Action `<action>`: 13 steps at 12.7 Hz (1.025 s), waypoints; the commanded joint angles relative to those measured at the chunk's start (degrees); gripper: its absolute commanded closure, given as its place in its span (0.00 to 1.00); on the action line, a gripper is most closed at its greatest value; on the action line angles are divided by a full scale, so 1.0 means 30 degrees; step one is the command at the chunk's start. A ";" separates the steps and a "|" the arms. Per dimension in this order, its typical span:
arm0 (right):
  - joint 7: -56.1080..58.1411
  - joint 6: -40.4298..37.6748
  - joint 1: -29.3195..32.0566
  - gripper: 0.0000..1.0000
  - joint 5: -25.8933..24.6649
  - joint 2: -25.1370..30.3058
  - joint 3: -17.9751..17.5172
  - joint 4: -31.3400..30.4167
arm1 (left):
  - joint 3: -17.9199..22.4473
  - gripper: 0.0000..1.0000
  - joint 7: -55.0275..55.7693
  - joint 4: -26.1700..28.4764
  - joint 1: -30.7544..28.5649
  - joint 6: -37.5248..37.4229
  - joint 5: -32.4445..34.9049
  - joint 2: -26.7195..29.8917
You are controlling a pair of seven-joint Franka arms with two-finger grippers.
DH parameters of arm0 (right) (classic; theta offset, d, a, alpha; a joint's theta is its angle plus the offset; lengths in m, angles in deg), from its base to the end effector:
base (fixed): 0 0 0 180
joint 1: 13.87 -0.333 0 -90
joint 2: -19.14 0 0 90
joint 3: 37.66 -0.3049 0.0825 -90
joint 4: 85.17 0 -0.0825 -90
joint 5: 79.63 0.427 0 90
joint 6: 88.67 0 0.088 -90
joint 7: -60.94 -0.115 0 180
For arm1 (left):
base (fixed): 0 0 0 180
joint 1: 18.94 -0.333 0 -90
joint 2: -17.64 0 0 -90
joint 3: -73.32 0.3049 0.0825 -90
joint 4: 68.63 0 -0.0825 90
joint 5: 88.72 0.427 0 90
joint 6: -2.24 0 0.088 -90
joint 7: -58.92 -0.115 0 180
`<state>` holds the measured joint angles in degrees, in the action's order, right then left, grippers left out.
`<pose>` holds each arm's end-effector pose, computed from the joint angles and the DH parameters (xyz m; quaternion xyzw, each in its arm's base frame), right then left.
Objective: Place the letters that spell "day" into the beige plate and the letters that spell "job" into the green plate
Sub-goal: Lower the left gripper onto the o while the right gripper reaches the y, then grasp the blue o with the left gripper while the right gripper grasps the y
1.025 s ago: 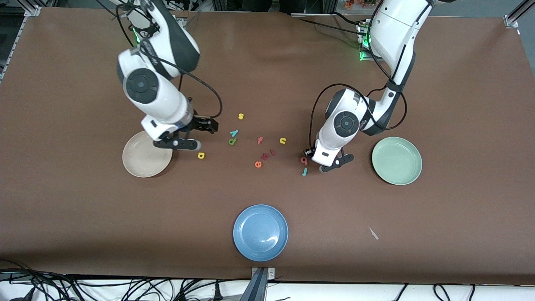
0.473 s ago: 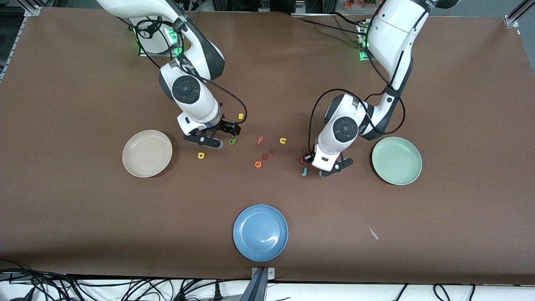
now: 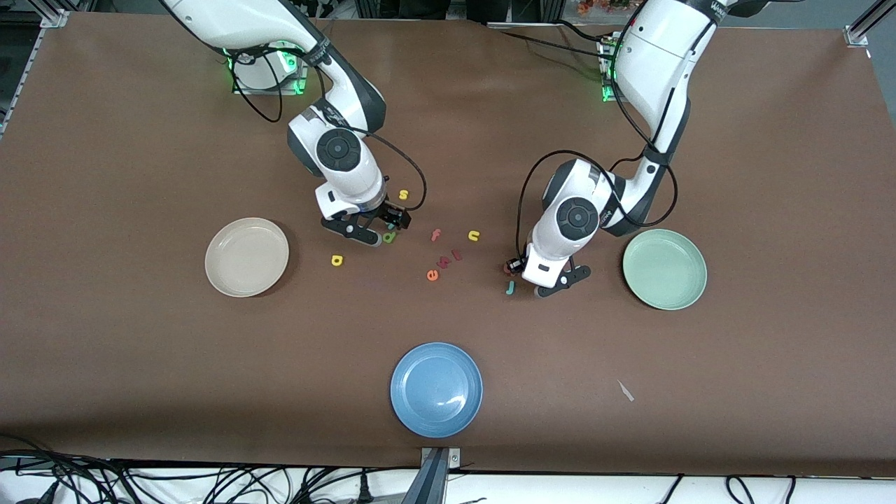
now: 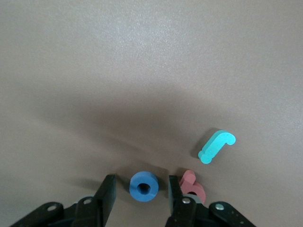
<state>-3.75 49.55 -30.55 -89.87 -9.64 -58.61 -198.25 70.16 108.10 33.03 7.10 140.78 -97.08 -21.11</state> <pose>0.5024 0.3861 0.1753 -0.9819 0.1870 0.0289 0.0091 0.5893 -0.3299 0.1256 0.9702 0.2330 -0.0536 0.0397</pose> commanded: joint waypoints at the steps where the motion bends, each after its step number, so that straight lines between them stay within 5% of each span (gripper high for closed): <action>1: -0.0790 0.0797 -0.0034 0.00 -0.0628 -0.0336 -0.0165 -0.0365 | 0.0115 0.57 0.0480 -0.0342 0.0139 -0.0153 0.0646 -0.0238; 5: -0.2368 0.1678 -0.0327 0.01 -0.1970 -0.1215 -0.0165 -0.0365 | 0.0115 0.66 0.0451 -0.0342 0.0168 -0.0212 0.0646 -0.0297; 9: -0.3017 0.1942 -0.0357 0.02 -0.2708 -0.1685 -0.0136 -0.0423 | 0.0144 0.89 0.0334 -0.0342 0.0110 -0.0241 0.0646 -0.0297; 13: -0.3368 0.2234 -0.0386 0.20 -0.2738 -0.1685 -0.0165 -0.0716 | 0.0261 0.95 -0.0481 -0.0400 -0.0327 -0.0823 0.0791 0.0285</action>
<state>-11.61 54.73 -31.80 -96.50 -14.94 -58.74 -199.27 70.46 107.89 32.84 7.03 140.57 -96.86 -21.24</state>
